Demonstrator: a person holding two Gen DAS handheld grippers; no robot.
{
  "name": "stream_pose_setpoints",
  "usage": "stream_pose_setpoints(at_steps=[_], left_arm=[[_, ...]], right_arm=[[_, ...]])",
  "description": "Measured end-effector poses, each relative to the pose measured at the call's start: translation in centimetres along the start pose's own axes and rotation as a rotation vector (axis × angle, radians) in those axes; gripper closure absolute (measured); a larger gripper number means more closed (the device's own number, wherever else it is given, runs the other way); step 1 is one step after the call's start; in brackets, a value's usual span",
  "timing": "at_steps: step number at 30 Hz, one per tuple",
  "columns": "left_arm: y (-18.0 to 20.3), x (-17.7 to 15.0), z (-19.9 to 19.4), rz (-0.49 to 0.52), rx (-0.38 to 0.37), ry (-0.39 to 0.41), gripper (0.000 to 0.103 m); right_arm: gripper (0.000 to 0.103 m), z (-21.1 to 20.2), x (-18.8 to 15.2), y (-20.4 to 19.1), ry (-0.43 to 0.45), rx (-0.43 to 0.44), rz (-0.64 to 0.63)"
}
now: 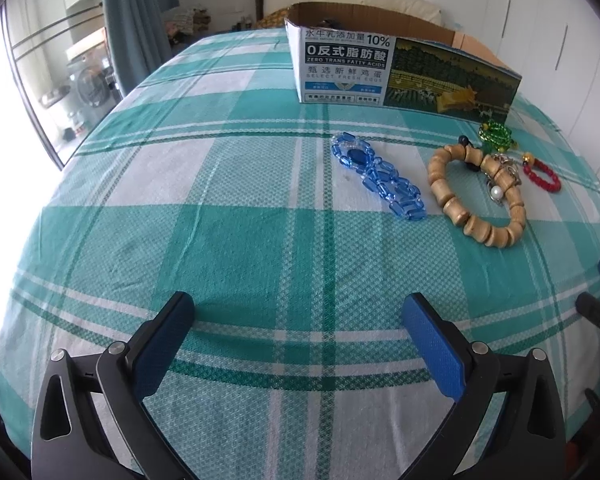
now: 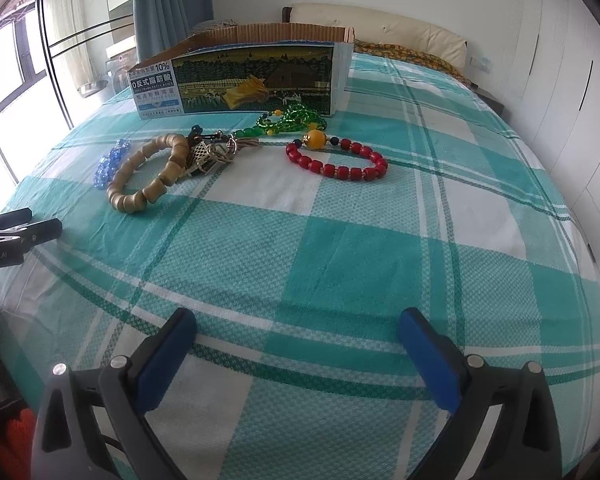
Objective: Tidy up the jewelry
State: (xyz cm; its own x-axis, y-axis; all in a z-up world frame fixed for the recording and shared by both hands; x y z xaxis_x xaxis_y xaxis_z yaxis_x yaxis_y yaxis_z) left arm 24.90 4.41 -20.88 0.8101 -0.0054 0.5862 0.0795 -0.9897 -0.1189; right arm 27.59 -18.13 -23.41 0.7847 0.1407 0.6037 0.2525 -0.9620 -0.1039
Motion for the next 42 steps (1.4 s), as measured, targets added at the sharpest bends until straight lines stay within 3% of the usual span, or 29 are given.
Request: stream_pose_setpoints(at_steps=[9,15,42], left_arm=[[0.07,0.01,0.04,-0.009,0.006,0.006,0.0],[0.06,-0.07,-0.01,-0.004,0.006,0.007,0.0],[0.0,-0.29,-0.27,0.002,0.007,0.014,0.0]], right_arm=[[0.0,0.54,0.6,-0.01,-0.058,0.065,-0.093],[0.0,0.39,0.3,0.02,-0.004,0.071,-0.102],[0.0,0.39,0.28,0.07,0.009,0.069,-0.097]])
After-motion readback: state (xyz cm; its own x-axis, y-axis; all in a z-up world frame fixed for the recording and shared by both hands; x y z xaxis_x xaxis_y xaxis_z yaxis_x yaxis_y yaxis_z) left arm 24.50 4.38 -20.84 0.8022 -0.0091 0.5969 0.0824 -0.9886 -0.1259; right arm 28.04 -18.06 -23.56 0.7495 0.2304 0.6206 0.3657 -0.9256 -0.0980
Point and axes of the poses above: each gripper's, at about its wrist camera, not at the fingertips, and z roughly the way its jaws point, y to its right, x to its top, the point moved 3 cm from there along z, roughly the way its jaws point, and after that the axes turned 9 degrees about x, right-handed, at the moved point
